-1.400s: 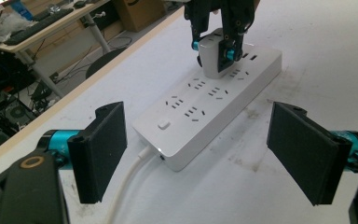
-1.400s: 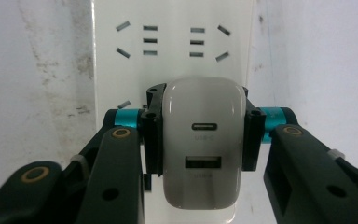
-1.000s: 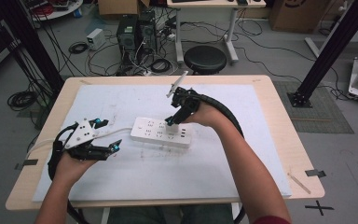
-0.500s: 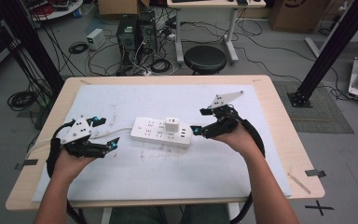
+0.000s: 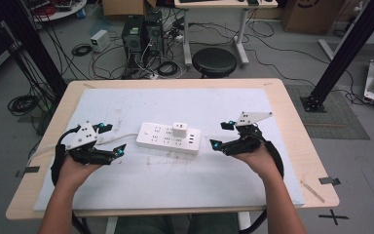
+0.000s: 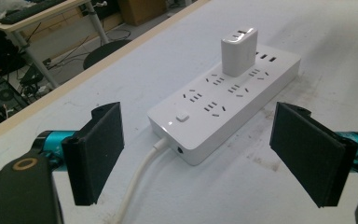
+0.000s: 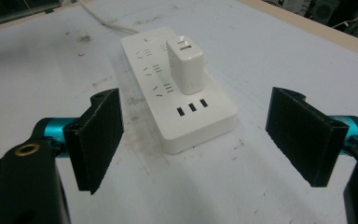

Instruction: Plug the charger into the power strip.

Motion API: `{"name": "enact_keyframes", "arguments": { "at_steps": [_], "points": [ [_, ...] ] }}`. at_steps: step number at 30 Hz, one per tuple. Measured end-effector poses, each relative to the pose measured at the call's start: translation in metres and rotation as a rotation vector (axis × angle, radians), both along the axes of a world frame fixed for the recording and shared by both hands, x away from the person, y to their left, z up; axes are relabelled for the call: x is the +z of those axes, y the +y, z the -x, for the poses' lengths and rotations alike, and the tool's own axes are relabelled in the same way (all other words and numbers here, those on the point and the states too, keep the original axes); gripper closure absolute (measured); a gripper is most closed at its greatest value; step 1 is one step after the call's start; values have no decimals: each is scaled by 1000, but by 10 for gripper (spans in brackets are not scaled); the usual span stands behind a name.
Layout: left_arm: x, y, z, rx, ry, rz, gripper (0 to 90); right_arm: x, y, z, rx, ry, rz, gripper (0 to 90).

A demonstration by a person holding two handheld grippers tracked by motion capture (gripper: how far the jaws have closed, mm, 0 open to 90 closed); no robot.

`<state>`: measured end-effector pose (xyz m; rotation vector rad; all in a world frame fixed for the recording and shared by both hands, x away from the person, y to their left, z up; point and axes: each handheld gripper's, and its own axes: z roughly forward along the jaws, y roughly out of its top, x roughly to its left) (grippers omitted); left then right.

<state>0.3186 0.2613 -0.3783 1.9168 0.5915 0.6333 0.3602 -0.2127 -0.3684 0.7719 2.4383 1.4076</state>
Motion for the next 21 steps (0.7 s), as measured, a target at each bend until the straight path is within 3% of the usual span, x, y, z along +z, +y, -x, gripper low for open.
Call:
{"name": "enact_keyframes", "arguments": {
  "at_steps": [21],
  "points": [
    [-2, -4, -5, 0, 19, -13, 175, -2, 2, -5, 13, -3, 4, 194]
  ]
}}
